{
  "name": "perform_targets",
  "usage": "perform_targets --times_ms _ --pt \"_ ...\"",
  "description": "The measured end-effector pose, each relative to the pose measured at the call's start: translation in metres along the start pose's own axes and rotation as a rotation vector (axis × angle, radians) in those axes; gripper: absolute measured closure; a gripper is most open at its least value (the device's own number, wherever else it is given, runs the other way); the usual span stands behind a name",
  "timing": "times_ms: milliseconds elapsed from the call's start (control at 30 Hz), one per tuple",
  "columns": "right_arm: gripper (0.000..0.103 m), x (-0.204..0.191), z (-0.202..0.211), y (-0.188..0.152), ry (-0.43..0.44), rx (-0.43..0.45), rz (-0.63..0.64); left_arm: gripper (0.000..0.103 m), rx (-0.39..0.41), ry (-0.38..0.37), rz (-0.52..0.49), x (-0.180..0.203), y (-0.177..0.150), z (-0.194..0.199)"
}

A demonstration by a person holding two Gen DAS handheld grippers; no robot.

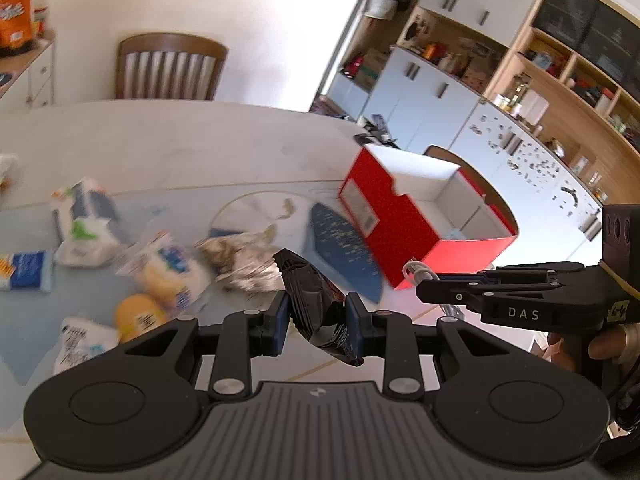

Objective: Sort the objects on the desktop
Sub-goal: 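Lift the black packet and white cable and carry both toward the shoebox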

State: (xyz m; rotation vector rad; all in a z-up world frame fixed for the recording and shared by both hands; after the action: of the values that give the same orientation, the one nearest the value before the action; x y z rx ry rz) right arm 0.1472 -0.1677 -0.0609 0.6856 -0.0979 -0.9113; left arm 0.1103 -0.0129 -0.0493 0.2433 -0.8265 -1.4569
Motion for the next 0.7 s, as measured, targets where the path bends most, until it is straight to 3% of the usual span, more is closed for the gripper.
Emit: perform_targets --times_ms 700 --pt "0.088 0.074 0.045 0.013 -0.062 0.072 -0.075 0.074 0.018 -0.076 -0.159 0.088 0.045 -0.039"
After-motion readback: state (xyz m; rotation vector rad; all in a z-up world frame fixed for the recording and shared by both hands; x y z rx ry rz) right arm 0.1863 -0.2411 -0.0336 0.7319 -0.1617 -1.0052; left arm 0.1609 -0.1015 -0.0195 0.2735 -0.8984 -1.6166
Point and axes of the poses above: each gripper's, at about its wrist camera, not at the fingertips, and z roughly against the way its jaws point, x to its right, y to its top, the point moved 8 cm from there along -z, roughly the way its jaws point, and after that the axes turned 6 degrees about -x, right-handed, at the moved point
